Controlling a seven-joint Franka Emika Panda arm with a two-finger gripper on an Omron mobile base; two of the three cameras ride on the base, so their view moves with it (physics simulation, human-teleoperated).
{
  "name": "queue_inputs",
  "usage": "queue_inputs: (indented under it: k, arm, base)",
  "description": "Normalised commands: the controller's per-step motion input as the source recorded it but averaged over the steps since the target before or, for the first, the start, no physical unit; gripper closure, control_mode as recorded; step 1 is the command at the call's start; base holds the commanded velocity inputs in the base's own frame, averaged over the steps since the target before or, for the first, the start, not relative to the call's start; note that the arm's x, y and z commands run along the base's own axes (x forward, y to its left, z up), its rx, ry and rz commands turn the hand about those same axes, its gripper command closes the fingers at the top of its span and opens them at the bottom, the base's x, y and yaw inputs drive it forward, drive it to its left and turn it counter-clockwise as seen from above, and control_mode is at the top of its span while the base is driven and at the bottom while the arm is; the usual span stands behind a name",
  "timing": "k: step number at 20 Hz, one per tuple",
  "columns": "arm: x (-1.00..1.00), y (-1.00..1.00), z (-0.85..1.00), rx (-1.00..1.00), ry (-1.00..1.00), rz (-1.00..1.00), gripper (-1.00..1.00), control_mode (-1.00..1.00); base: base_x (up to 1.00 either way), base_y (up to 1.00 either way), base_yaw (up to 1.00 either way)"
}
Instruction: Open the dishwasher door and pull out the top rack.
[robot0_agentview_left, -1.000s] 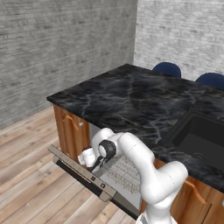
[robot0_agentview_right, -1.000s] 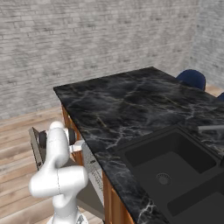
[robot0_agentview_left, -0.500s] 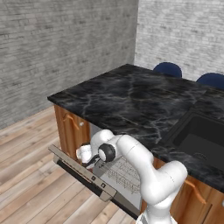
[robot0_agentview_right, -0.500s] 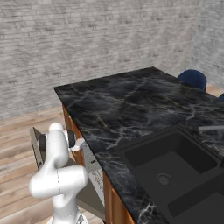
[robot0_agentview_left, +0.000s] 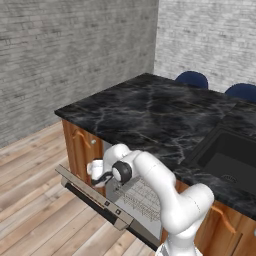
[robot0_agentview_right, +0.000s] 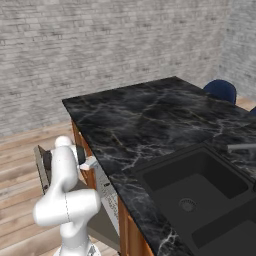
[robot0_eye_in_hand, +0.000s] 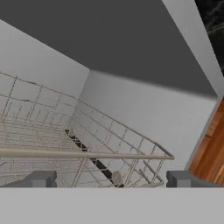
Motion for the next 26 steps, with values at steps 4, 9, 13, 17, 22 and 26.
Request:
queue_inputs:
  k: [4,9,13,17,22,26]
  arm:
    - [-0.71,-0.31,0.0,0.12,-0.39,0.12,-1.0,-1.0]
    - [-0.79,-0.2,0.0,0.07,-0.43,0.16,-1.0,-1.0]
    - [-0.5,-0.33,-0.05,0.03,-0.41,0.18,-1.0,-1.0]
    - [-0.28,-0.59,-0.27,0.01,-0.42,0.18,-1.0,-1.0]
    - [-0.02,-0.61,-0.51,0.0,-0.38,0.17,-1.0,-1.0]
    - [0.0,-0.42,-0.92,0.0,-0.23,0.13,-1.0,-1.0]
  base:
    - [0.0,0.0,0.0]
    - [0.0,0.0,0.0]
    - [0.0,0.0,0.0]
    - [0.0,0.0,0.0]
    - [0.0,0.0,0.0]
    - [0.0,0.0,0.0]
